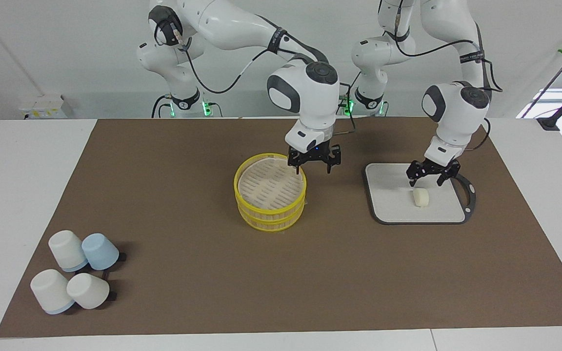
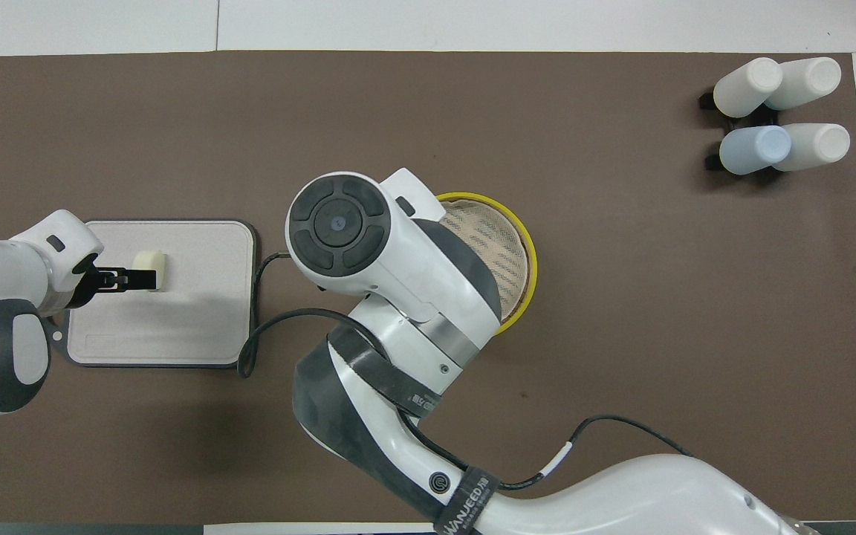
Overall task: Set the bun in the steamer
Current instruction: 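Lift the lid with the right gripper while the left gripper reaches the bun, then close the left gripper on the white bun on the cutting board, then carry the bun with the left gripper into the open steamer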
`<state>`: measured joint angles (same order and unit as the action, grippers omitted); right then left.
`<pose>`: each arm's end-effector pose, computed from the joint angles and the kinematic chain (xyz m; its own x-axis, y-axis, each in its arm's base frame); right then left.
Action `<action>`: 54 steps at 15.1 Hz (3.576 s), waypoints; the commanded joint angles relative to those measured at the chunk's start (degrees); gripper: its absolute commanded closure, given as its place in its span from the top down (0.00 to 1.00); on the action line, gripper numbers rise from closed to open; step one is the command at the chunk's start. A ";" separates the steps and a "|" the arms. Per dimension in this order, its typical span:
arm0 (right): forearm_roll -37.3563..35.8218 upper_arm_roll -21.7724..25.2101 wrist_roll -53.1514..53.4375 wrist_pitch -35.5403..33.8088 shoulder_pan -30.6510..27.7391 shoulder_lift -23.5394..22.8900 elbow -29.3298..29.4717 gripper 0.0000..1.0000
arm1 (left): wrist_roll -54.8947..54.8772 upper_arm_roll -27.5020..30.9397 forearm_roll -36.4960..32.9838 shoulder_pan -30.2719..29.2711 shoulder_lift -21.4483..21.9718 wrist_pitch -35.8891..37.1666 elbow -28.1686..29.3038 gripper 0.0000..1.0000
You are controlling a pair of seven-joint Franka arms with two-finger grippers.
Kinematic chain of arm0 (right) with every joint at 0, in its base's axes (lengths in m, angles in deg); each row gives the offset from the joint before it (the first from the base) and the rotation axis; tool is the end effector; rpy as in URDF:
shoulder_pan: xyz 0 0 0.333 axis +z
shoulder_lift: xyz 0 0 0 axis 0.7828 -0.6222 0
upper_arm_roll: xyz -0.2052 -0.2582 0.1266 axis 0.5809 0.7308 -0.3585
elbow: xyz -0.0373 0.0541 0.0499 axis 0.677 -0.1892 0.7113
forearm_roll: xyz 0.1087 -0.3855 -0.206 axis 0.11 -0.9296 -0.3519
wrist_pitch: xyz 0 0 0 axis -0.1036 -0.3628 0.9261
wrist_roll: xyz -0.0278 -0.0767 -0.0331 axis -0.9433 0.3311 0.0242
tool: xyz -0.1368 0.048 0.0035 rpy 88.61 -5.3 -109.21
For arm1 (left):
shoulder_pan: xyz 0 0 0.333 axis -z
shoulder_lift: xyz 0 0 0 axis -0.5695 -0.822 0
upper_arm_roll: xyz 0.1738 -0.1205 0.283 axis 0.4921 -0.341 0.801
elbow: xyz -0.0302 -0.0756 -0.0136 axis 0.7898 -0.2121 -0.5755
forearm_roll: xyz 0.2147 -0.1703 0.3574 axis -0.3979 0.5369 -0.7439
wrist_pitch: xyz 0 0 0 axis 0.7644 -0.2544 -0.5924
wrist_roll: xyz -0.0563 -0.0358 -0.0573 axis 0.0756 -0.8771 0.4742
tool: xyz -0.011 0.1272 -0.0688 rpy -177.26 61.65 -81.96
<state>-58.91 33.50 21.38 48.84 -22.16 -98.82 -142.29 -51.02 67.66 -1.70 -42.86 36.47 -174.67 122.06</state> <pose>0.5857 0.5214 0.3847 0.9975 -0.0331 0.0622 -0.0311 -0.9990 -0.0330 0.5617 0.0171 0.2981 0.9870 -0.0774 0.1406 -0.0780 -0.9970 -0.0013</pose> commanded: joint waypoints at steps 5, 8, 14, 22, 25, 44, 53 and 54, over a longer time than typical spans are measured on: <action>-0.46 -0.48 -3.90 5.51 -1.15 5.83 -11.73 1.00 | -0.93 -0.42 0.03 0.05 -3.39 -6.81 0.30 0.91; -0.55 -0.48 -4.16 6.14 -0.97 6.36 -13.07 0.75 | -1.10 -0.34 0.03 0.14 -4.09 -7.53 0.30 0.70; -0.46 -0.48 -4.42 6.06 -1.06 6.36 -13.07 0.00 | -1.19 -0.42 0.03 0.14 -4.53 -6.83 -0.75 0.22; -0.29 -0.39 -9.33 -6.58 -1.85 6.01 -2.54 0.00 | 12.38 -0.69 0.03 6.80 -2.78 19.51 -17.43 0.23; -0.20 -0.30 -19.32 -10.54 -5.97 8.29 -2.00 0.00 | 25.22 -0.77 -0.06 13.74 -2.95 29.62 -25.61 0.23; 6.66 -0.39 -50.48 -17.50 -33.23 21.22 -14.91 0.00 | 70.70 -0.95 -11.66 46.81 -20.62 12.95 -32.40 0.23; 6.66 -0.39 -50.13 -17.41 -32.61 21.30 -15.18 0.00 | 70.79 -0.86 -11.92 45.67 -19.04 14.88 -32.05 1.00; 6.66 -0.39 -49.95 -17.32 -32.53 21.30 -15.18 0.00 | 70.35 -0.95 -11.92 44.71 -17.47 16.28 -32.05 1.00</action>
<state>-52.89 33.31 -28.22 30.23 -54.40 -79.43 -155.54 18.80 66.62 -12.38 3.04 15.78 -161.54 89.87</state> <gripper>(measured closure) 0.912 0.141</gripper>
